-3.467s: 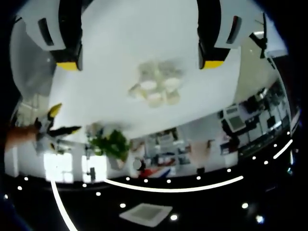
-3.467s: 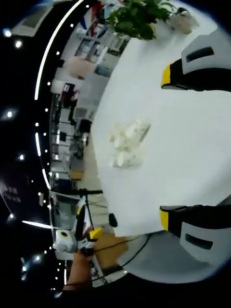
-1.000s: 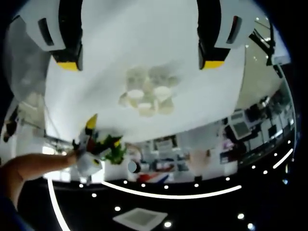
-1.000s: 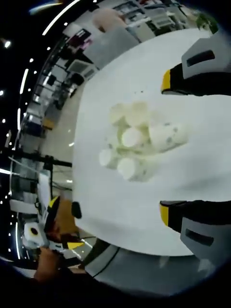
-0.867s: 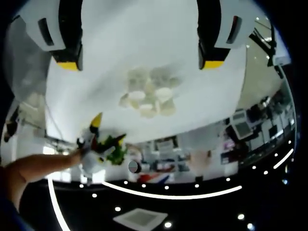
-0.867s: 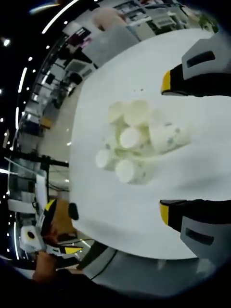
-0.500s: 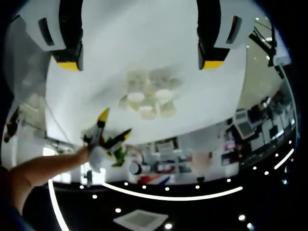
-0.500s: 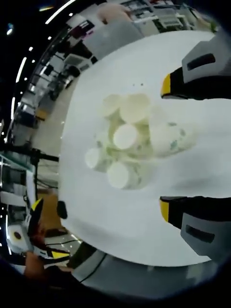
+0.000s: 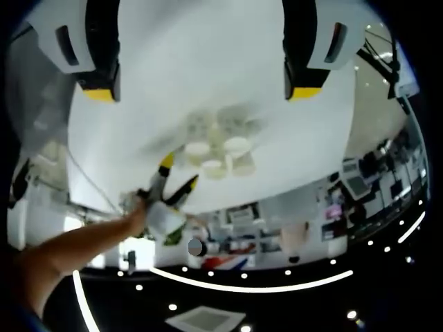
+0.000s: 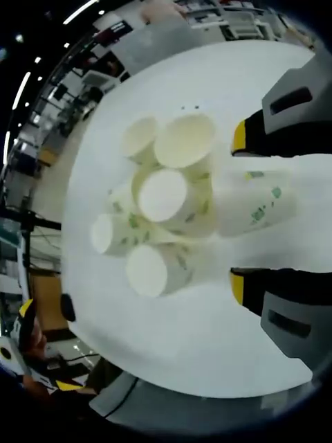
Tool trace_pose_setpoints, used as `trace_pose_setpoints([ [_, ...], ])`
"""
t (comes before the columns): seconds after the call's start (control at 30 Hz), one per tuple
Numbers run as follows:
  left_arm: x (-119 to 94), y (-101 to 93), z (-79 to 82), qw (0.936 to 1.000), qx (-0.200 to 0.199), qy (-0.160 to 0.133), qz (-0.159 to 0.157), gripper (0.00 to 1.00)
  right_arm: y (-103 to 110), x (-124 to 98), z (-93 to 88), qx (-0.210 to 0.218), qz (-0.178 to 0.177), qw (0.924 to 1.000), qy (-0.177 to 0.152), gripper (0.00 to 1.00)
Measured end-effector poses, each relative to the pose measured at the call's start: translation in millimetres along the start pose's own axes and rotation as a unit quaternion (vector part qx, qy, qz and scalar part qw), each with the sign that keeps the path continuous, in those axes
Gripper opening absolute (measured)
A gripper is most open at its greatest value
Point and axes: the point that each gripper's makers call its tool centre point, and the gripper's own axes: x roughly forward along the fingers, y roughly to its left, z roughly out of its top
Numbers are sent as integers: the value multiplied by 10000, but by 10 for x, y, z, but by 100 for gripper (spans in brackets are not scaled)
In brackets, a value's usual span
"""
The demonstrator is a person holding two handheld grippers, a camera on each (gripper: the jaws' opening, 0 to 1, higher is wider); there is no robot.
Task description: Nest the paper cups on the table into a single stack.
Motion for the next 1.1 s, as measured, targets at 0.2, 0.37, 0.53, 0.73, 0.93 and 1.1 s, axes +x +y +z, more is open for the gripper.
trace_pose_setpoints([
  [0.2,-65,35,-33,9999,-37,17,92,96,6,146,-41,2,92,9999,66,58],
  [0.37,-93,31,-70,9998,-112,5,151,96,-53,240,-86,-35,66,9998,180,54],
  [0.53,-91,12,-78,9997,-185,-3,185,96,-63,318,-119,-36,114,9996,238,52],
  [0.73,-92,37,-74,9996,-196,8,212,95,-103,340,-123,9,49,9997,236,48],
  [0.93,-57,34,-21,9996,-190,-30,196,96,-107,355,-158,100,46,9997,239,43],
  [1.1,-36,41,6,9996,-191,-53,179,97,-91,328,-161,107,43,9997,206,42],
])
